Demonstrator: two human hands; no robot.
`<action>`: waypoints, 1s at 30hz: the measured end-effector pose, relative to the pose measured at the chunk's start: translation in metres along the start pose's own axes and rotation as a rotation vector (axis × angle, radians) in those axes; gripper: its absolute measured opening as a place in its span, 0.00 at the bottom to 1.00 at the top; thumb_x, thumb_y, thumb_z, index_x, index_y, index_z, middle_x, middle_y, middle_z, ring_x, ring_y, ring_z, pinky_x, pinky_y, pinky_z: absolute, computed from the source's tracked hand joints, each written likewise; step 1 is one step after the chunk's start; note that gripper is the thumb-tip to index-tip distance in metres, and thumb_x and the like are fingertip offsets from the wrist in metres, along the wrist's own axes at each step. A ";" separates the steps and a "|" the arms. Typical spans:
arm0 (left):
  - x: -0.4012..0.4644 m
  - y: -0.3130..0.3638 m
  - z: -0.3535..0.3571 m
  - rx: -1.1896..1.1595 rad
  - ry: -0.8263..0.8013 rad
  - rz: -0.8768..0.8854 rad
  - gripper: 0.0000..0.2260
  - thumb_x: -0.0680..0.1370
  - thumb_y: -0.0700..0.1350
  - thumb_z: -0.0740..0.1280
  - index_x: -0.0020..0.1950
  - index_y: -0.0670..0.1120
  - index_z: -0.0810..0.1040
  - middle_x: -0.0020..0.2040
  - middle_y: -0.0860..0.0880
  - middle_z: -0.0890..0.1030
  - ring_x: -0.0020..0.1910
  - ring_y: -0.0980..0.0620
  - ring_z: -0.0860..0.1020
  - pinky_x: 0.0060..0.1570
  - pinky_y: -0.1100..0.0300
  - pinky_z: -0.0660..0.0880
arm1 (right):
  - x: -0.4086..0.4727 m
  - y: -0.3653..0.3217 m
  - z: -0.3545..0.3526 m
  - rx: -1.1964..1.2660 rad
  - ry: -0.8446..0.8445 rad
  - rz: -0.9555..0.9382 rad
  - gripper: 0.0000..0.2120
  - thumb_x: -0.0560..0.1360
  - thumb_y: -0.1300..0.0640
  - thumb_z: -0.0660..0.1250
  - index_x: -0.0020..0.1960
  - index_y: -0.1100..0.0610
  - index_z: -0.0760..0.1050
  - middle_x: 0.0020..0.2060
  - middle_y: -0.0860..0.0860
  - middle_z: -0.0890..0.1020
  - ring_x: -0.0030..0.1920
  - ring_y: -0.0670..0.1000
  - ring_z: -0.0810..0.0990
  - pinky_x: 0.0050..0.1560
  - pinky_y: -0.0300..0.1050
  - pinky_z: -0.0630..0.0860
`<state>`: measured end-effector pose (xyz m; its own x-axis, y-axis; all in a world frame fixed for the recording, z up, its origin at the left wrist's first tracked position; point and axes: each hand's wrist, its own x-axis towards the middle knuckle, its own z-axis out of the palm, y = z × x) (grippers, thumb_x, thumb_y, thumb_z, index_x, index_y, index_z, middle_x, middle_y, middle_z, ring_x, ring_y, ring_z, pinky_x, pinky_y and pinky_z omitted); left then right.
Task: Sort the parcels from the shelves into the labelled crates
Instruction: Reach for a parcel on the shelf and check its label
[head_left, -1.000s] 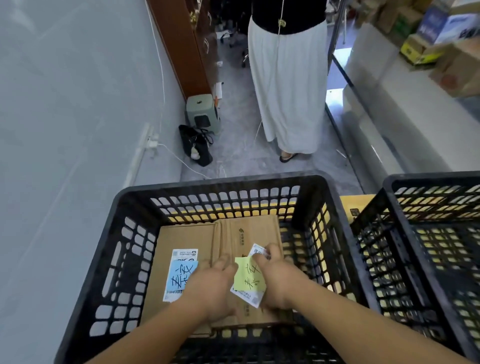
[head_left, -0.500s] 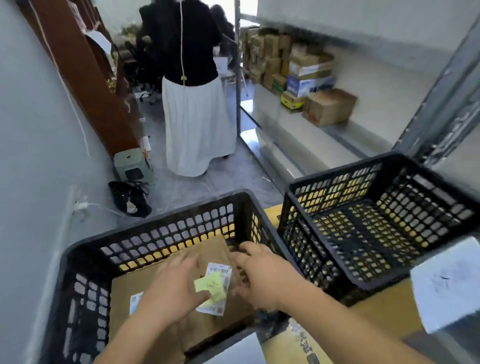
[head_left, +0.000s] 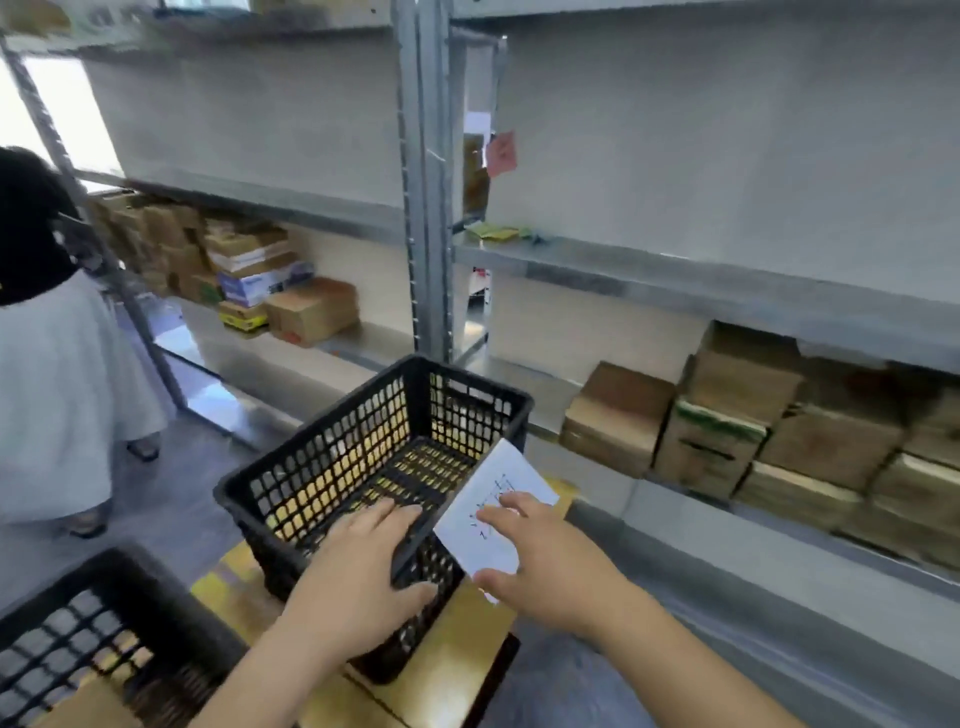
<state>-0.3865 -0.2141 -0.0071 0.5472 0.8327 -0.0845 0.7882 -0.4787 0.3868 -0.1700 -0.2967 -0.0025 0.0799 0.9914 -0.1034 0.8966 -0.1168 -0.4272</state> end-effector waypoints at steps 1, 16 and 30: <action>0.016 0.020 0.007 -0.006 -0.011 0.042 0.40 0.73 0.66 0.70 0.80 0.62 0.55 0.81 0.57 0.57 0.80 0.50 0.54 0.78 0.52 0.58 | -0.003 0.025 -0.009 0.010 0.014 0.044 0.35 0.76 0.36 0.67 0.79 0.41 0.60 0.80 0.44 0.57 0.78 0.50 0.61 0.71 0.51 0.69; 0.224 0.201 0.108 0.009 -0.166 0.173 0.36 0.75 0.62 0.70 0.80 0.58 0.60 0.78 0.55 0.63 0.77 0.48 0.61 0.74 0.50 0.65 | 0.047 0.281 -0.082 0.140 0.033 0.241 0.37 0.77 0.36 0.66 0.81 0.45 0.56 0.81 0.47 0.56 0.79 0.53 0.60 0.74 0.52 0.67; 0.414 0.183 0.142 0.046 -0.298 0.243 0.36 0.75 0.62 0.70 0.80 0.58 0.61 0.81 0.47 0.59 0.79 0.43 0.58 0.76 0.51 0.61 | 0.193 0.324 -0.063 0.163 -0.070 0.451 0.39 0.79 0.35 0.63 0.82 0.39 0.45 0.83 0.53 0.48 0.80 0.64 0.55 0.78 0.56 0.60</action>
<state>0.0243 0.0040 -0.1020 0.7720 0.5795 -0.2612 0.6337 -0.6696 0.3875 0.1632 -0.1392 -0.1039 0.4099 0.8342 -0.3688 0.6988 -0.5471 -0.4608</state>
